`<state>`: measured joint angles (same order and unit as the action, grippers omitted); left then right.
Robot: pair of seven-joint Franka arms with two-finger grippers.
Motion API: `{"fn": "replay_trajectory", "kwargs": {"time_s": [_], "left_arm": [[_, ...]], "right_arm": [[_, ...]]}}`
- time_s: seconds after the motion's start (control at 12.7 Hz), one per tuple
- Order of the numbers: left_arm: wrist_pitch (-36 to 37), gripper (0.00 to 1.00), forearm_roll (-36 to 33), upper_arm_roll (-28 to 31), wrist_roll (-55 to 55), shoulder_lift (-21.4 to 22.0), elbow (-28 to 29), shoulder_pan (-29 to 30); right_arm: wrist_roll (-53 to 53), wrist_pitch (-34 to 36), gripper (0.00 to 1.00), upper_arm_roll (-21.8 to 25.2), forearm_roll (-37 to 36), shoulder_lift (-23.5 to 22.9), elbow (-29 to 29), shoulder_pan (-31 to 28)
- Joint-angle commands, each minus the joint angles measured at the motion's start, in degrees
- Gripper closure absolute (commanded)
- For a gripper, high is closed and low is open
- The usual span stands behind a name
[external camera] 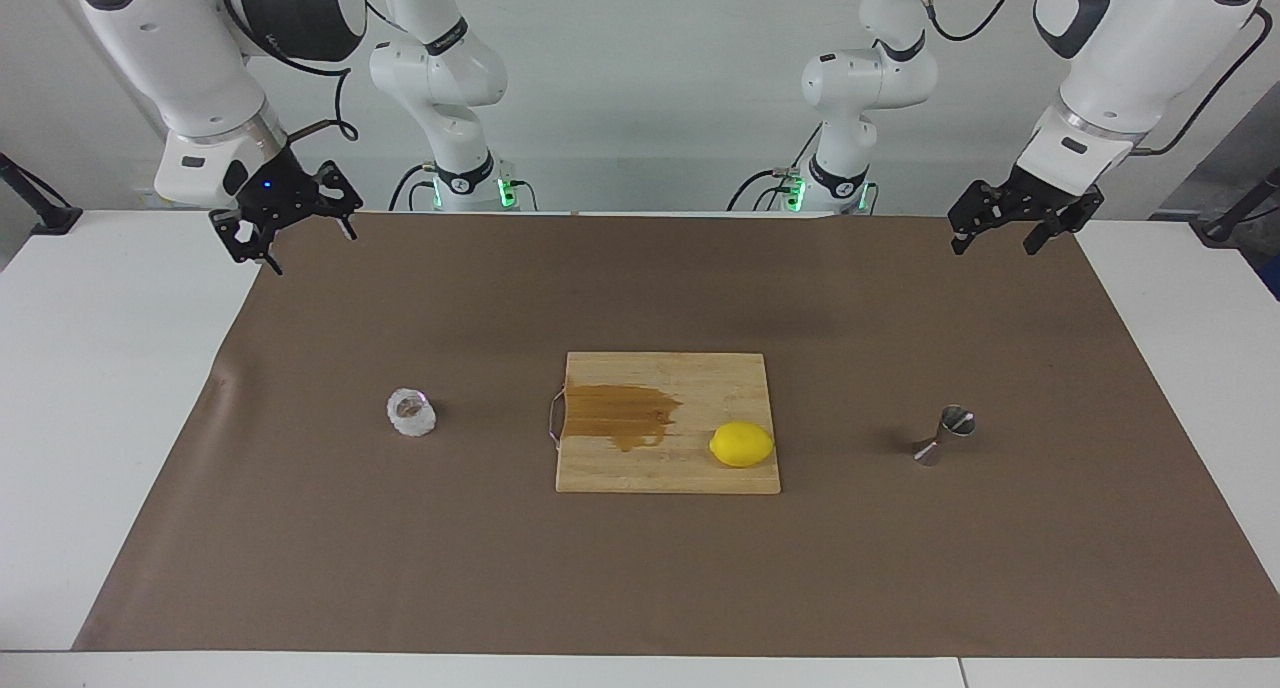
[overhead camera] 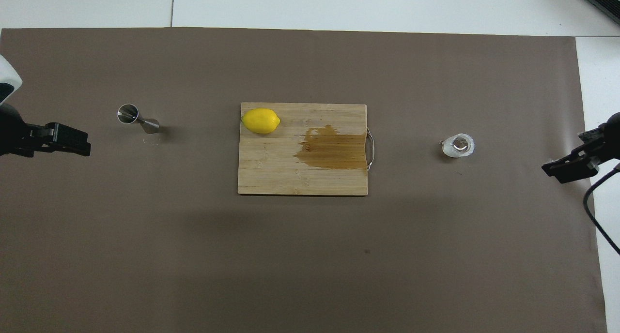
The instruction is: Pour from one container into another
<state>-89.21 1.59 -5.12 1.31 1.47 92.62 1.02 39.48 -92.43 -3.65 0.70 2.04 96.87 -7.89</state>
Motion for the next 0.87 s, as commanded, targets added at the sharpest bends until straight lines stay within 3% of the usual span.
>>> {"fn": "replay_trajectory", "kwargs": {"time_s": [0.0,0.24,0.55,0.79], "left_arm": [[-0.35,0.00,0.34,0.55,-0.77,1.87,2.30,-0.67],[1.05,0.00,0.43,0.72,-0.09,1.87,1.69,-0.49],[1.77,0.00,0.60,0.63,1.66,2.40,2.56,0.03],[-1.92,0.00,5.69,1.07,10.00,2.40,3.88,1.17]], "right_arm": [[-11.59,0.48,0.00,-0.13,1.58,2.18,2.10,-0.38],[-23.45,4.17,0.00,-0.22,1.76,1.83,0.26,0.24],[-27.34,5.07,0.00,-0.13,1.76,1.74,-0.54,0.24],[-29.11,5.07,0.00,-0.22,1.68,1.82,-0.54,0.24]]}}
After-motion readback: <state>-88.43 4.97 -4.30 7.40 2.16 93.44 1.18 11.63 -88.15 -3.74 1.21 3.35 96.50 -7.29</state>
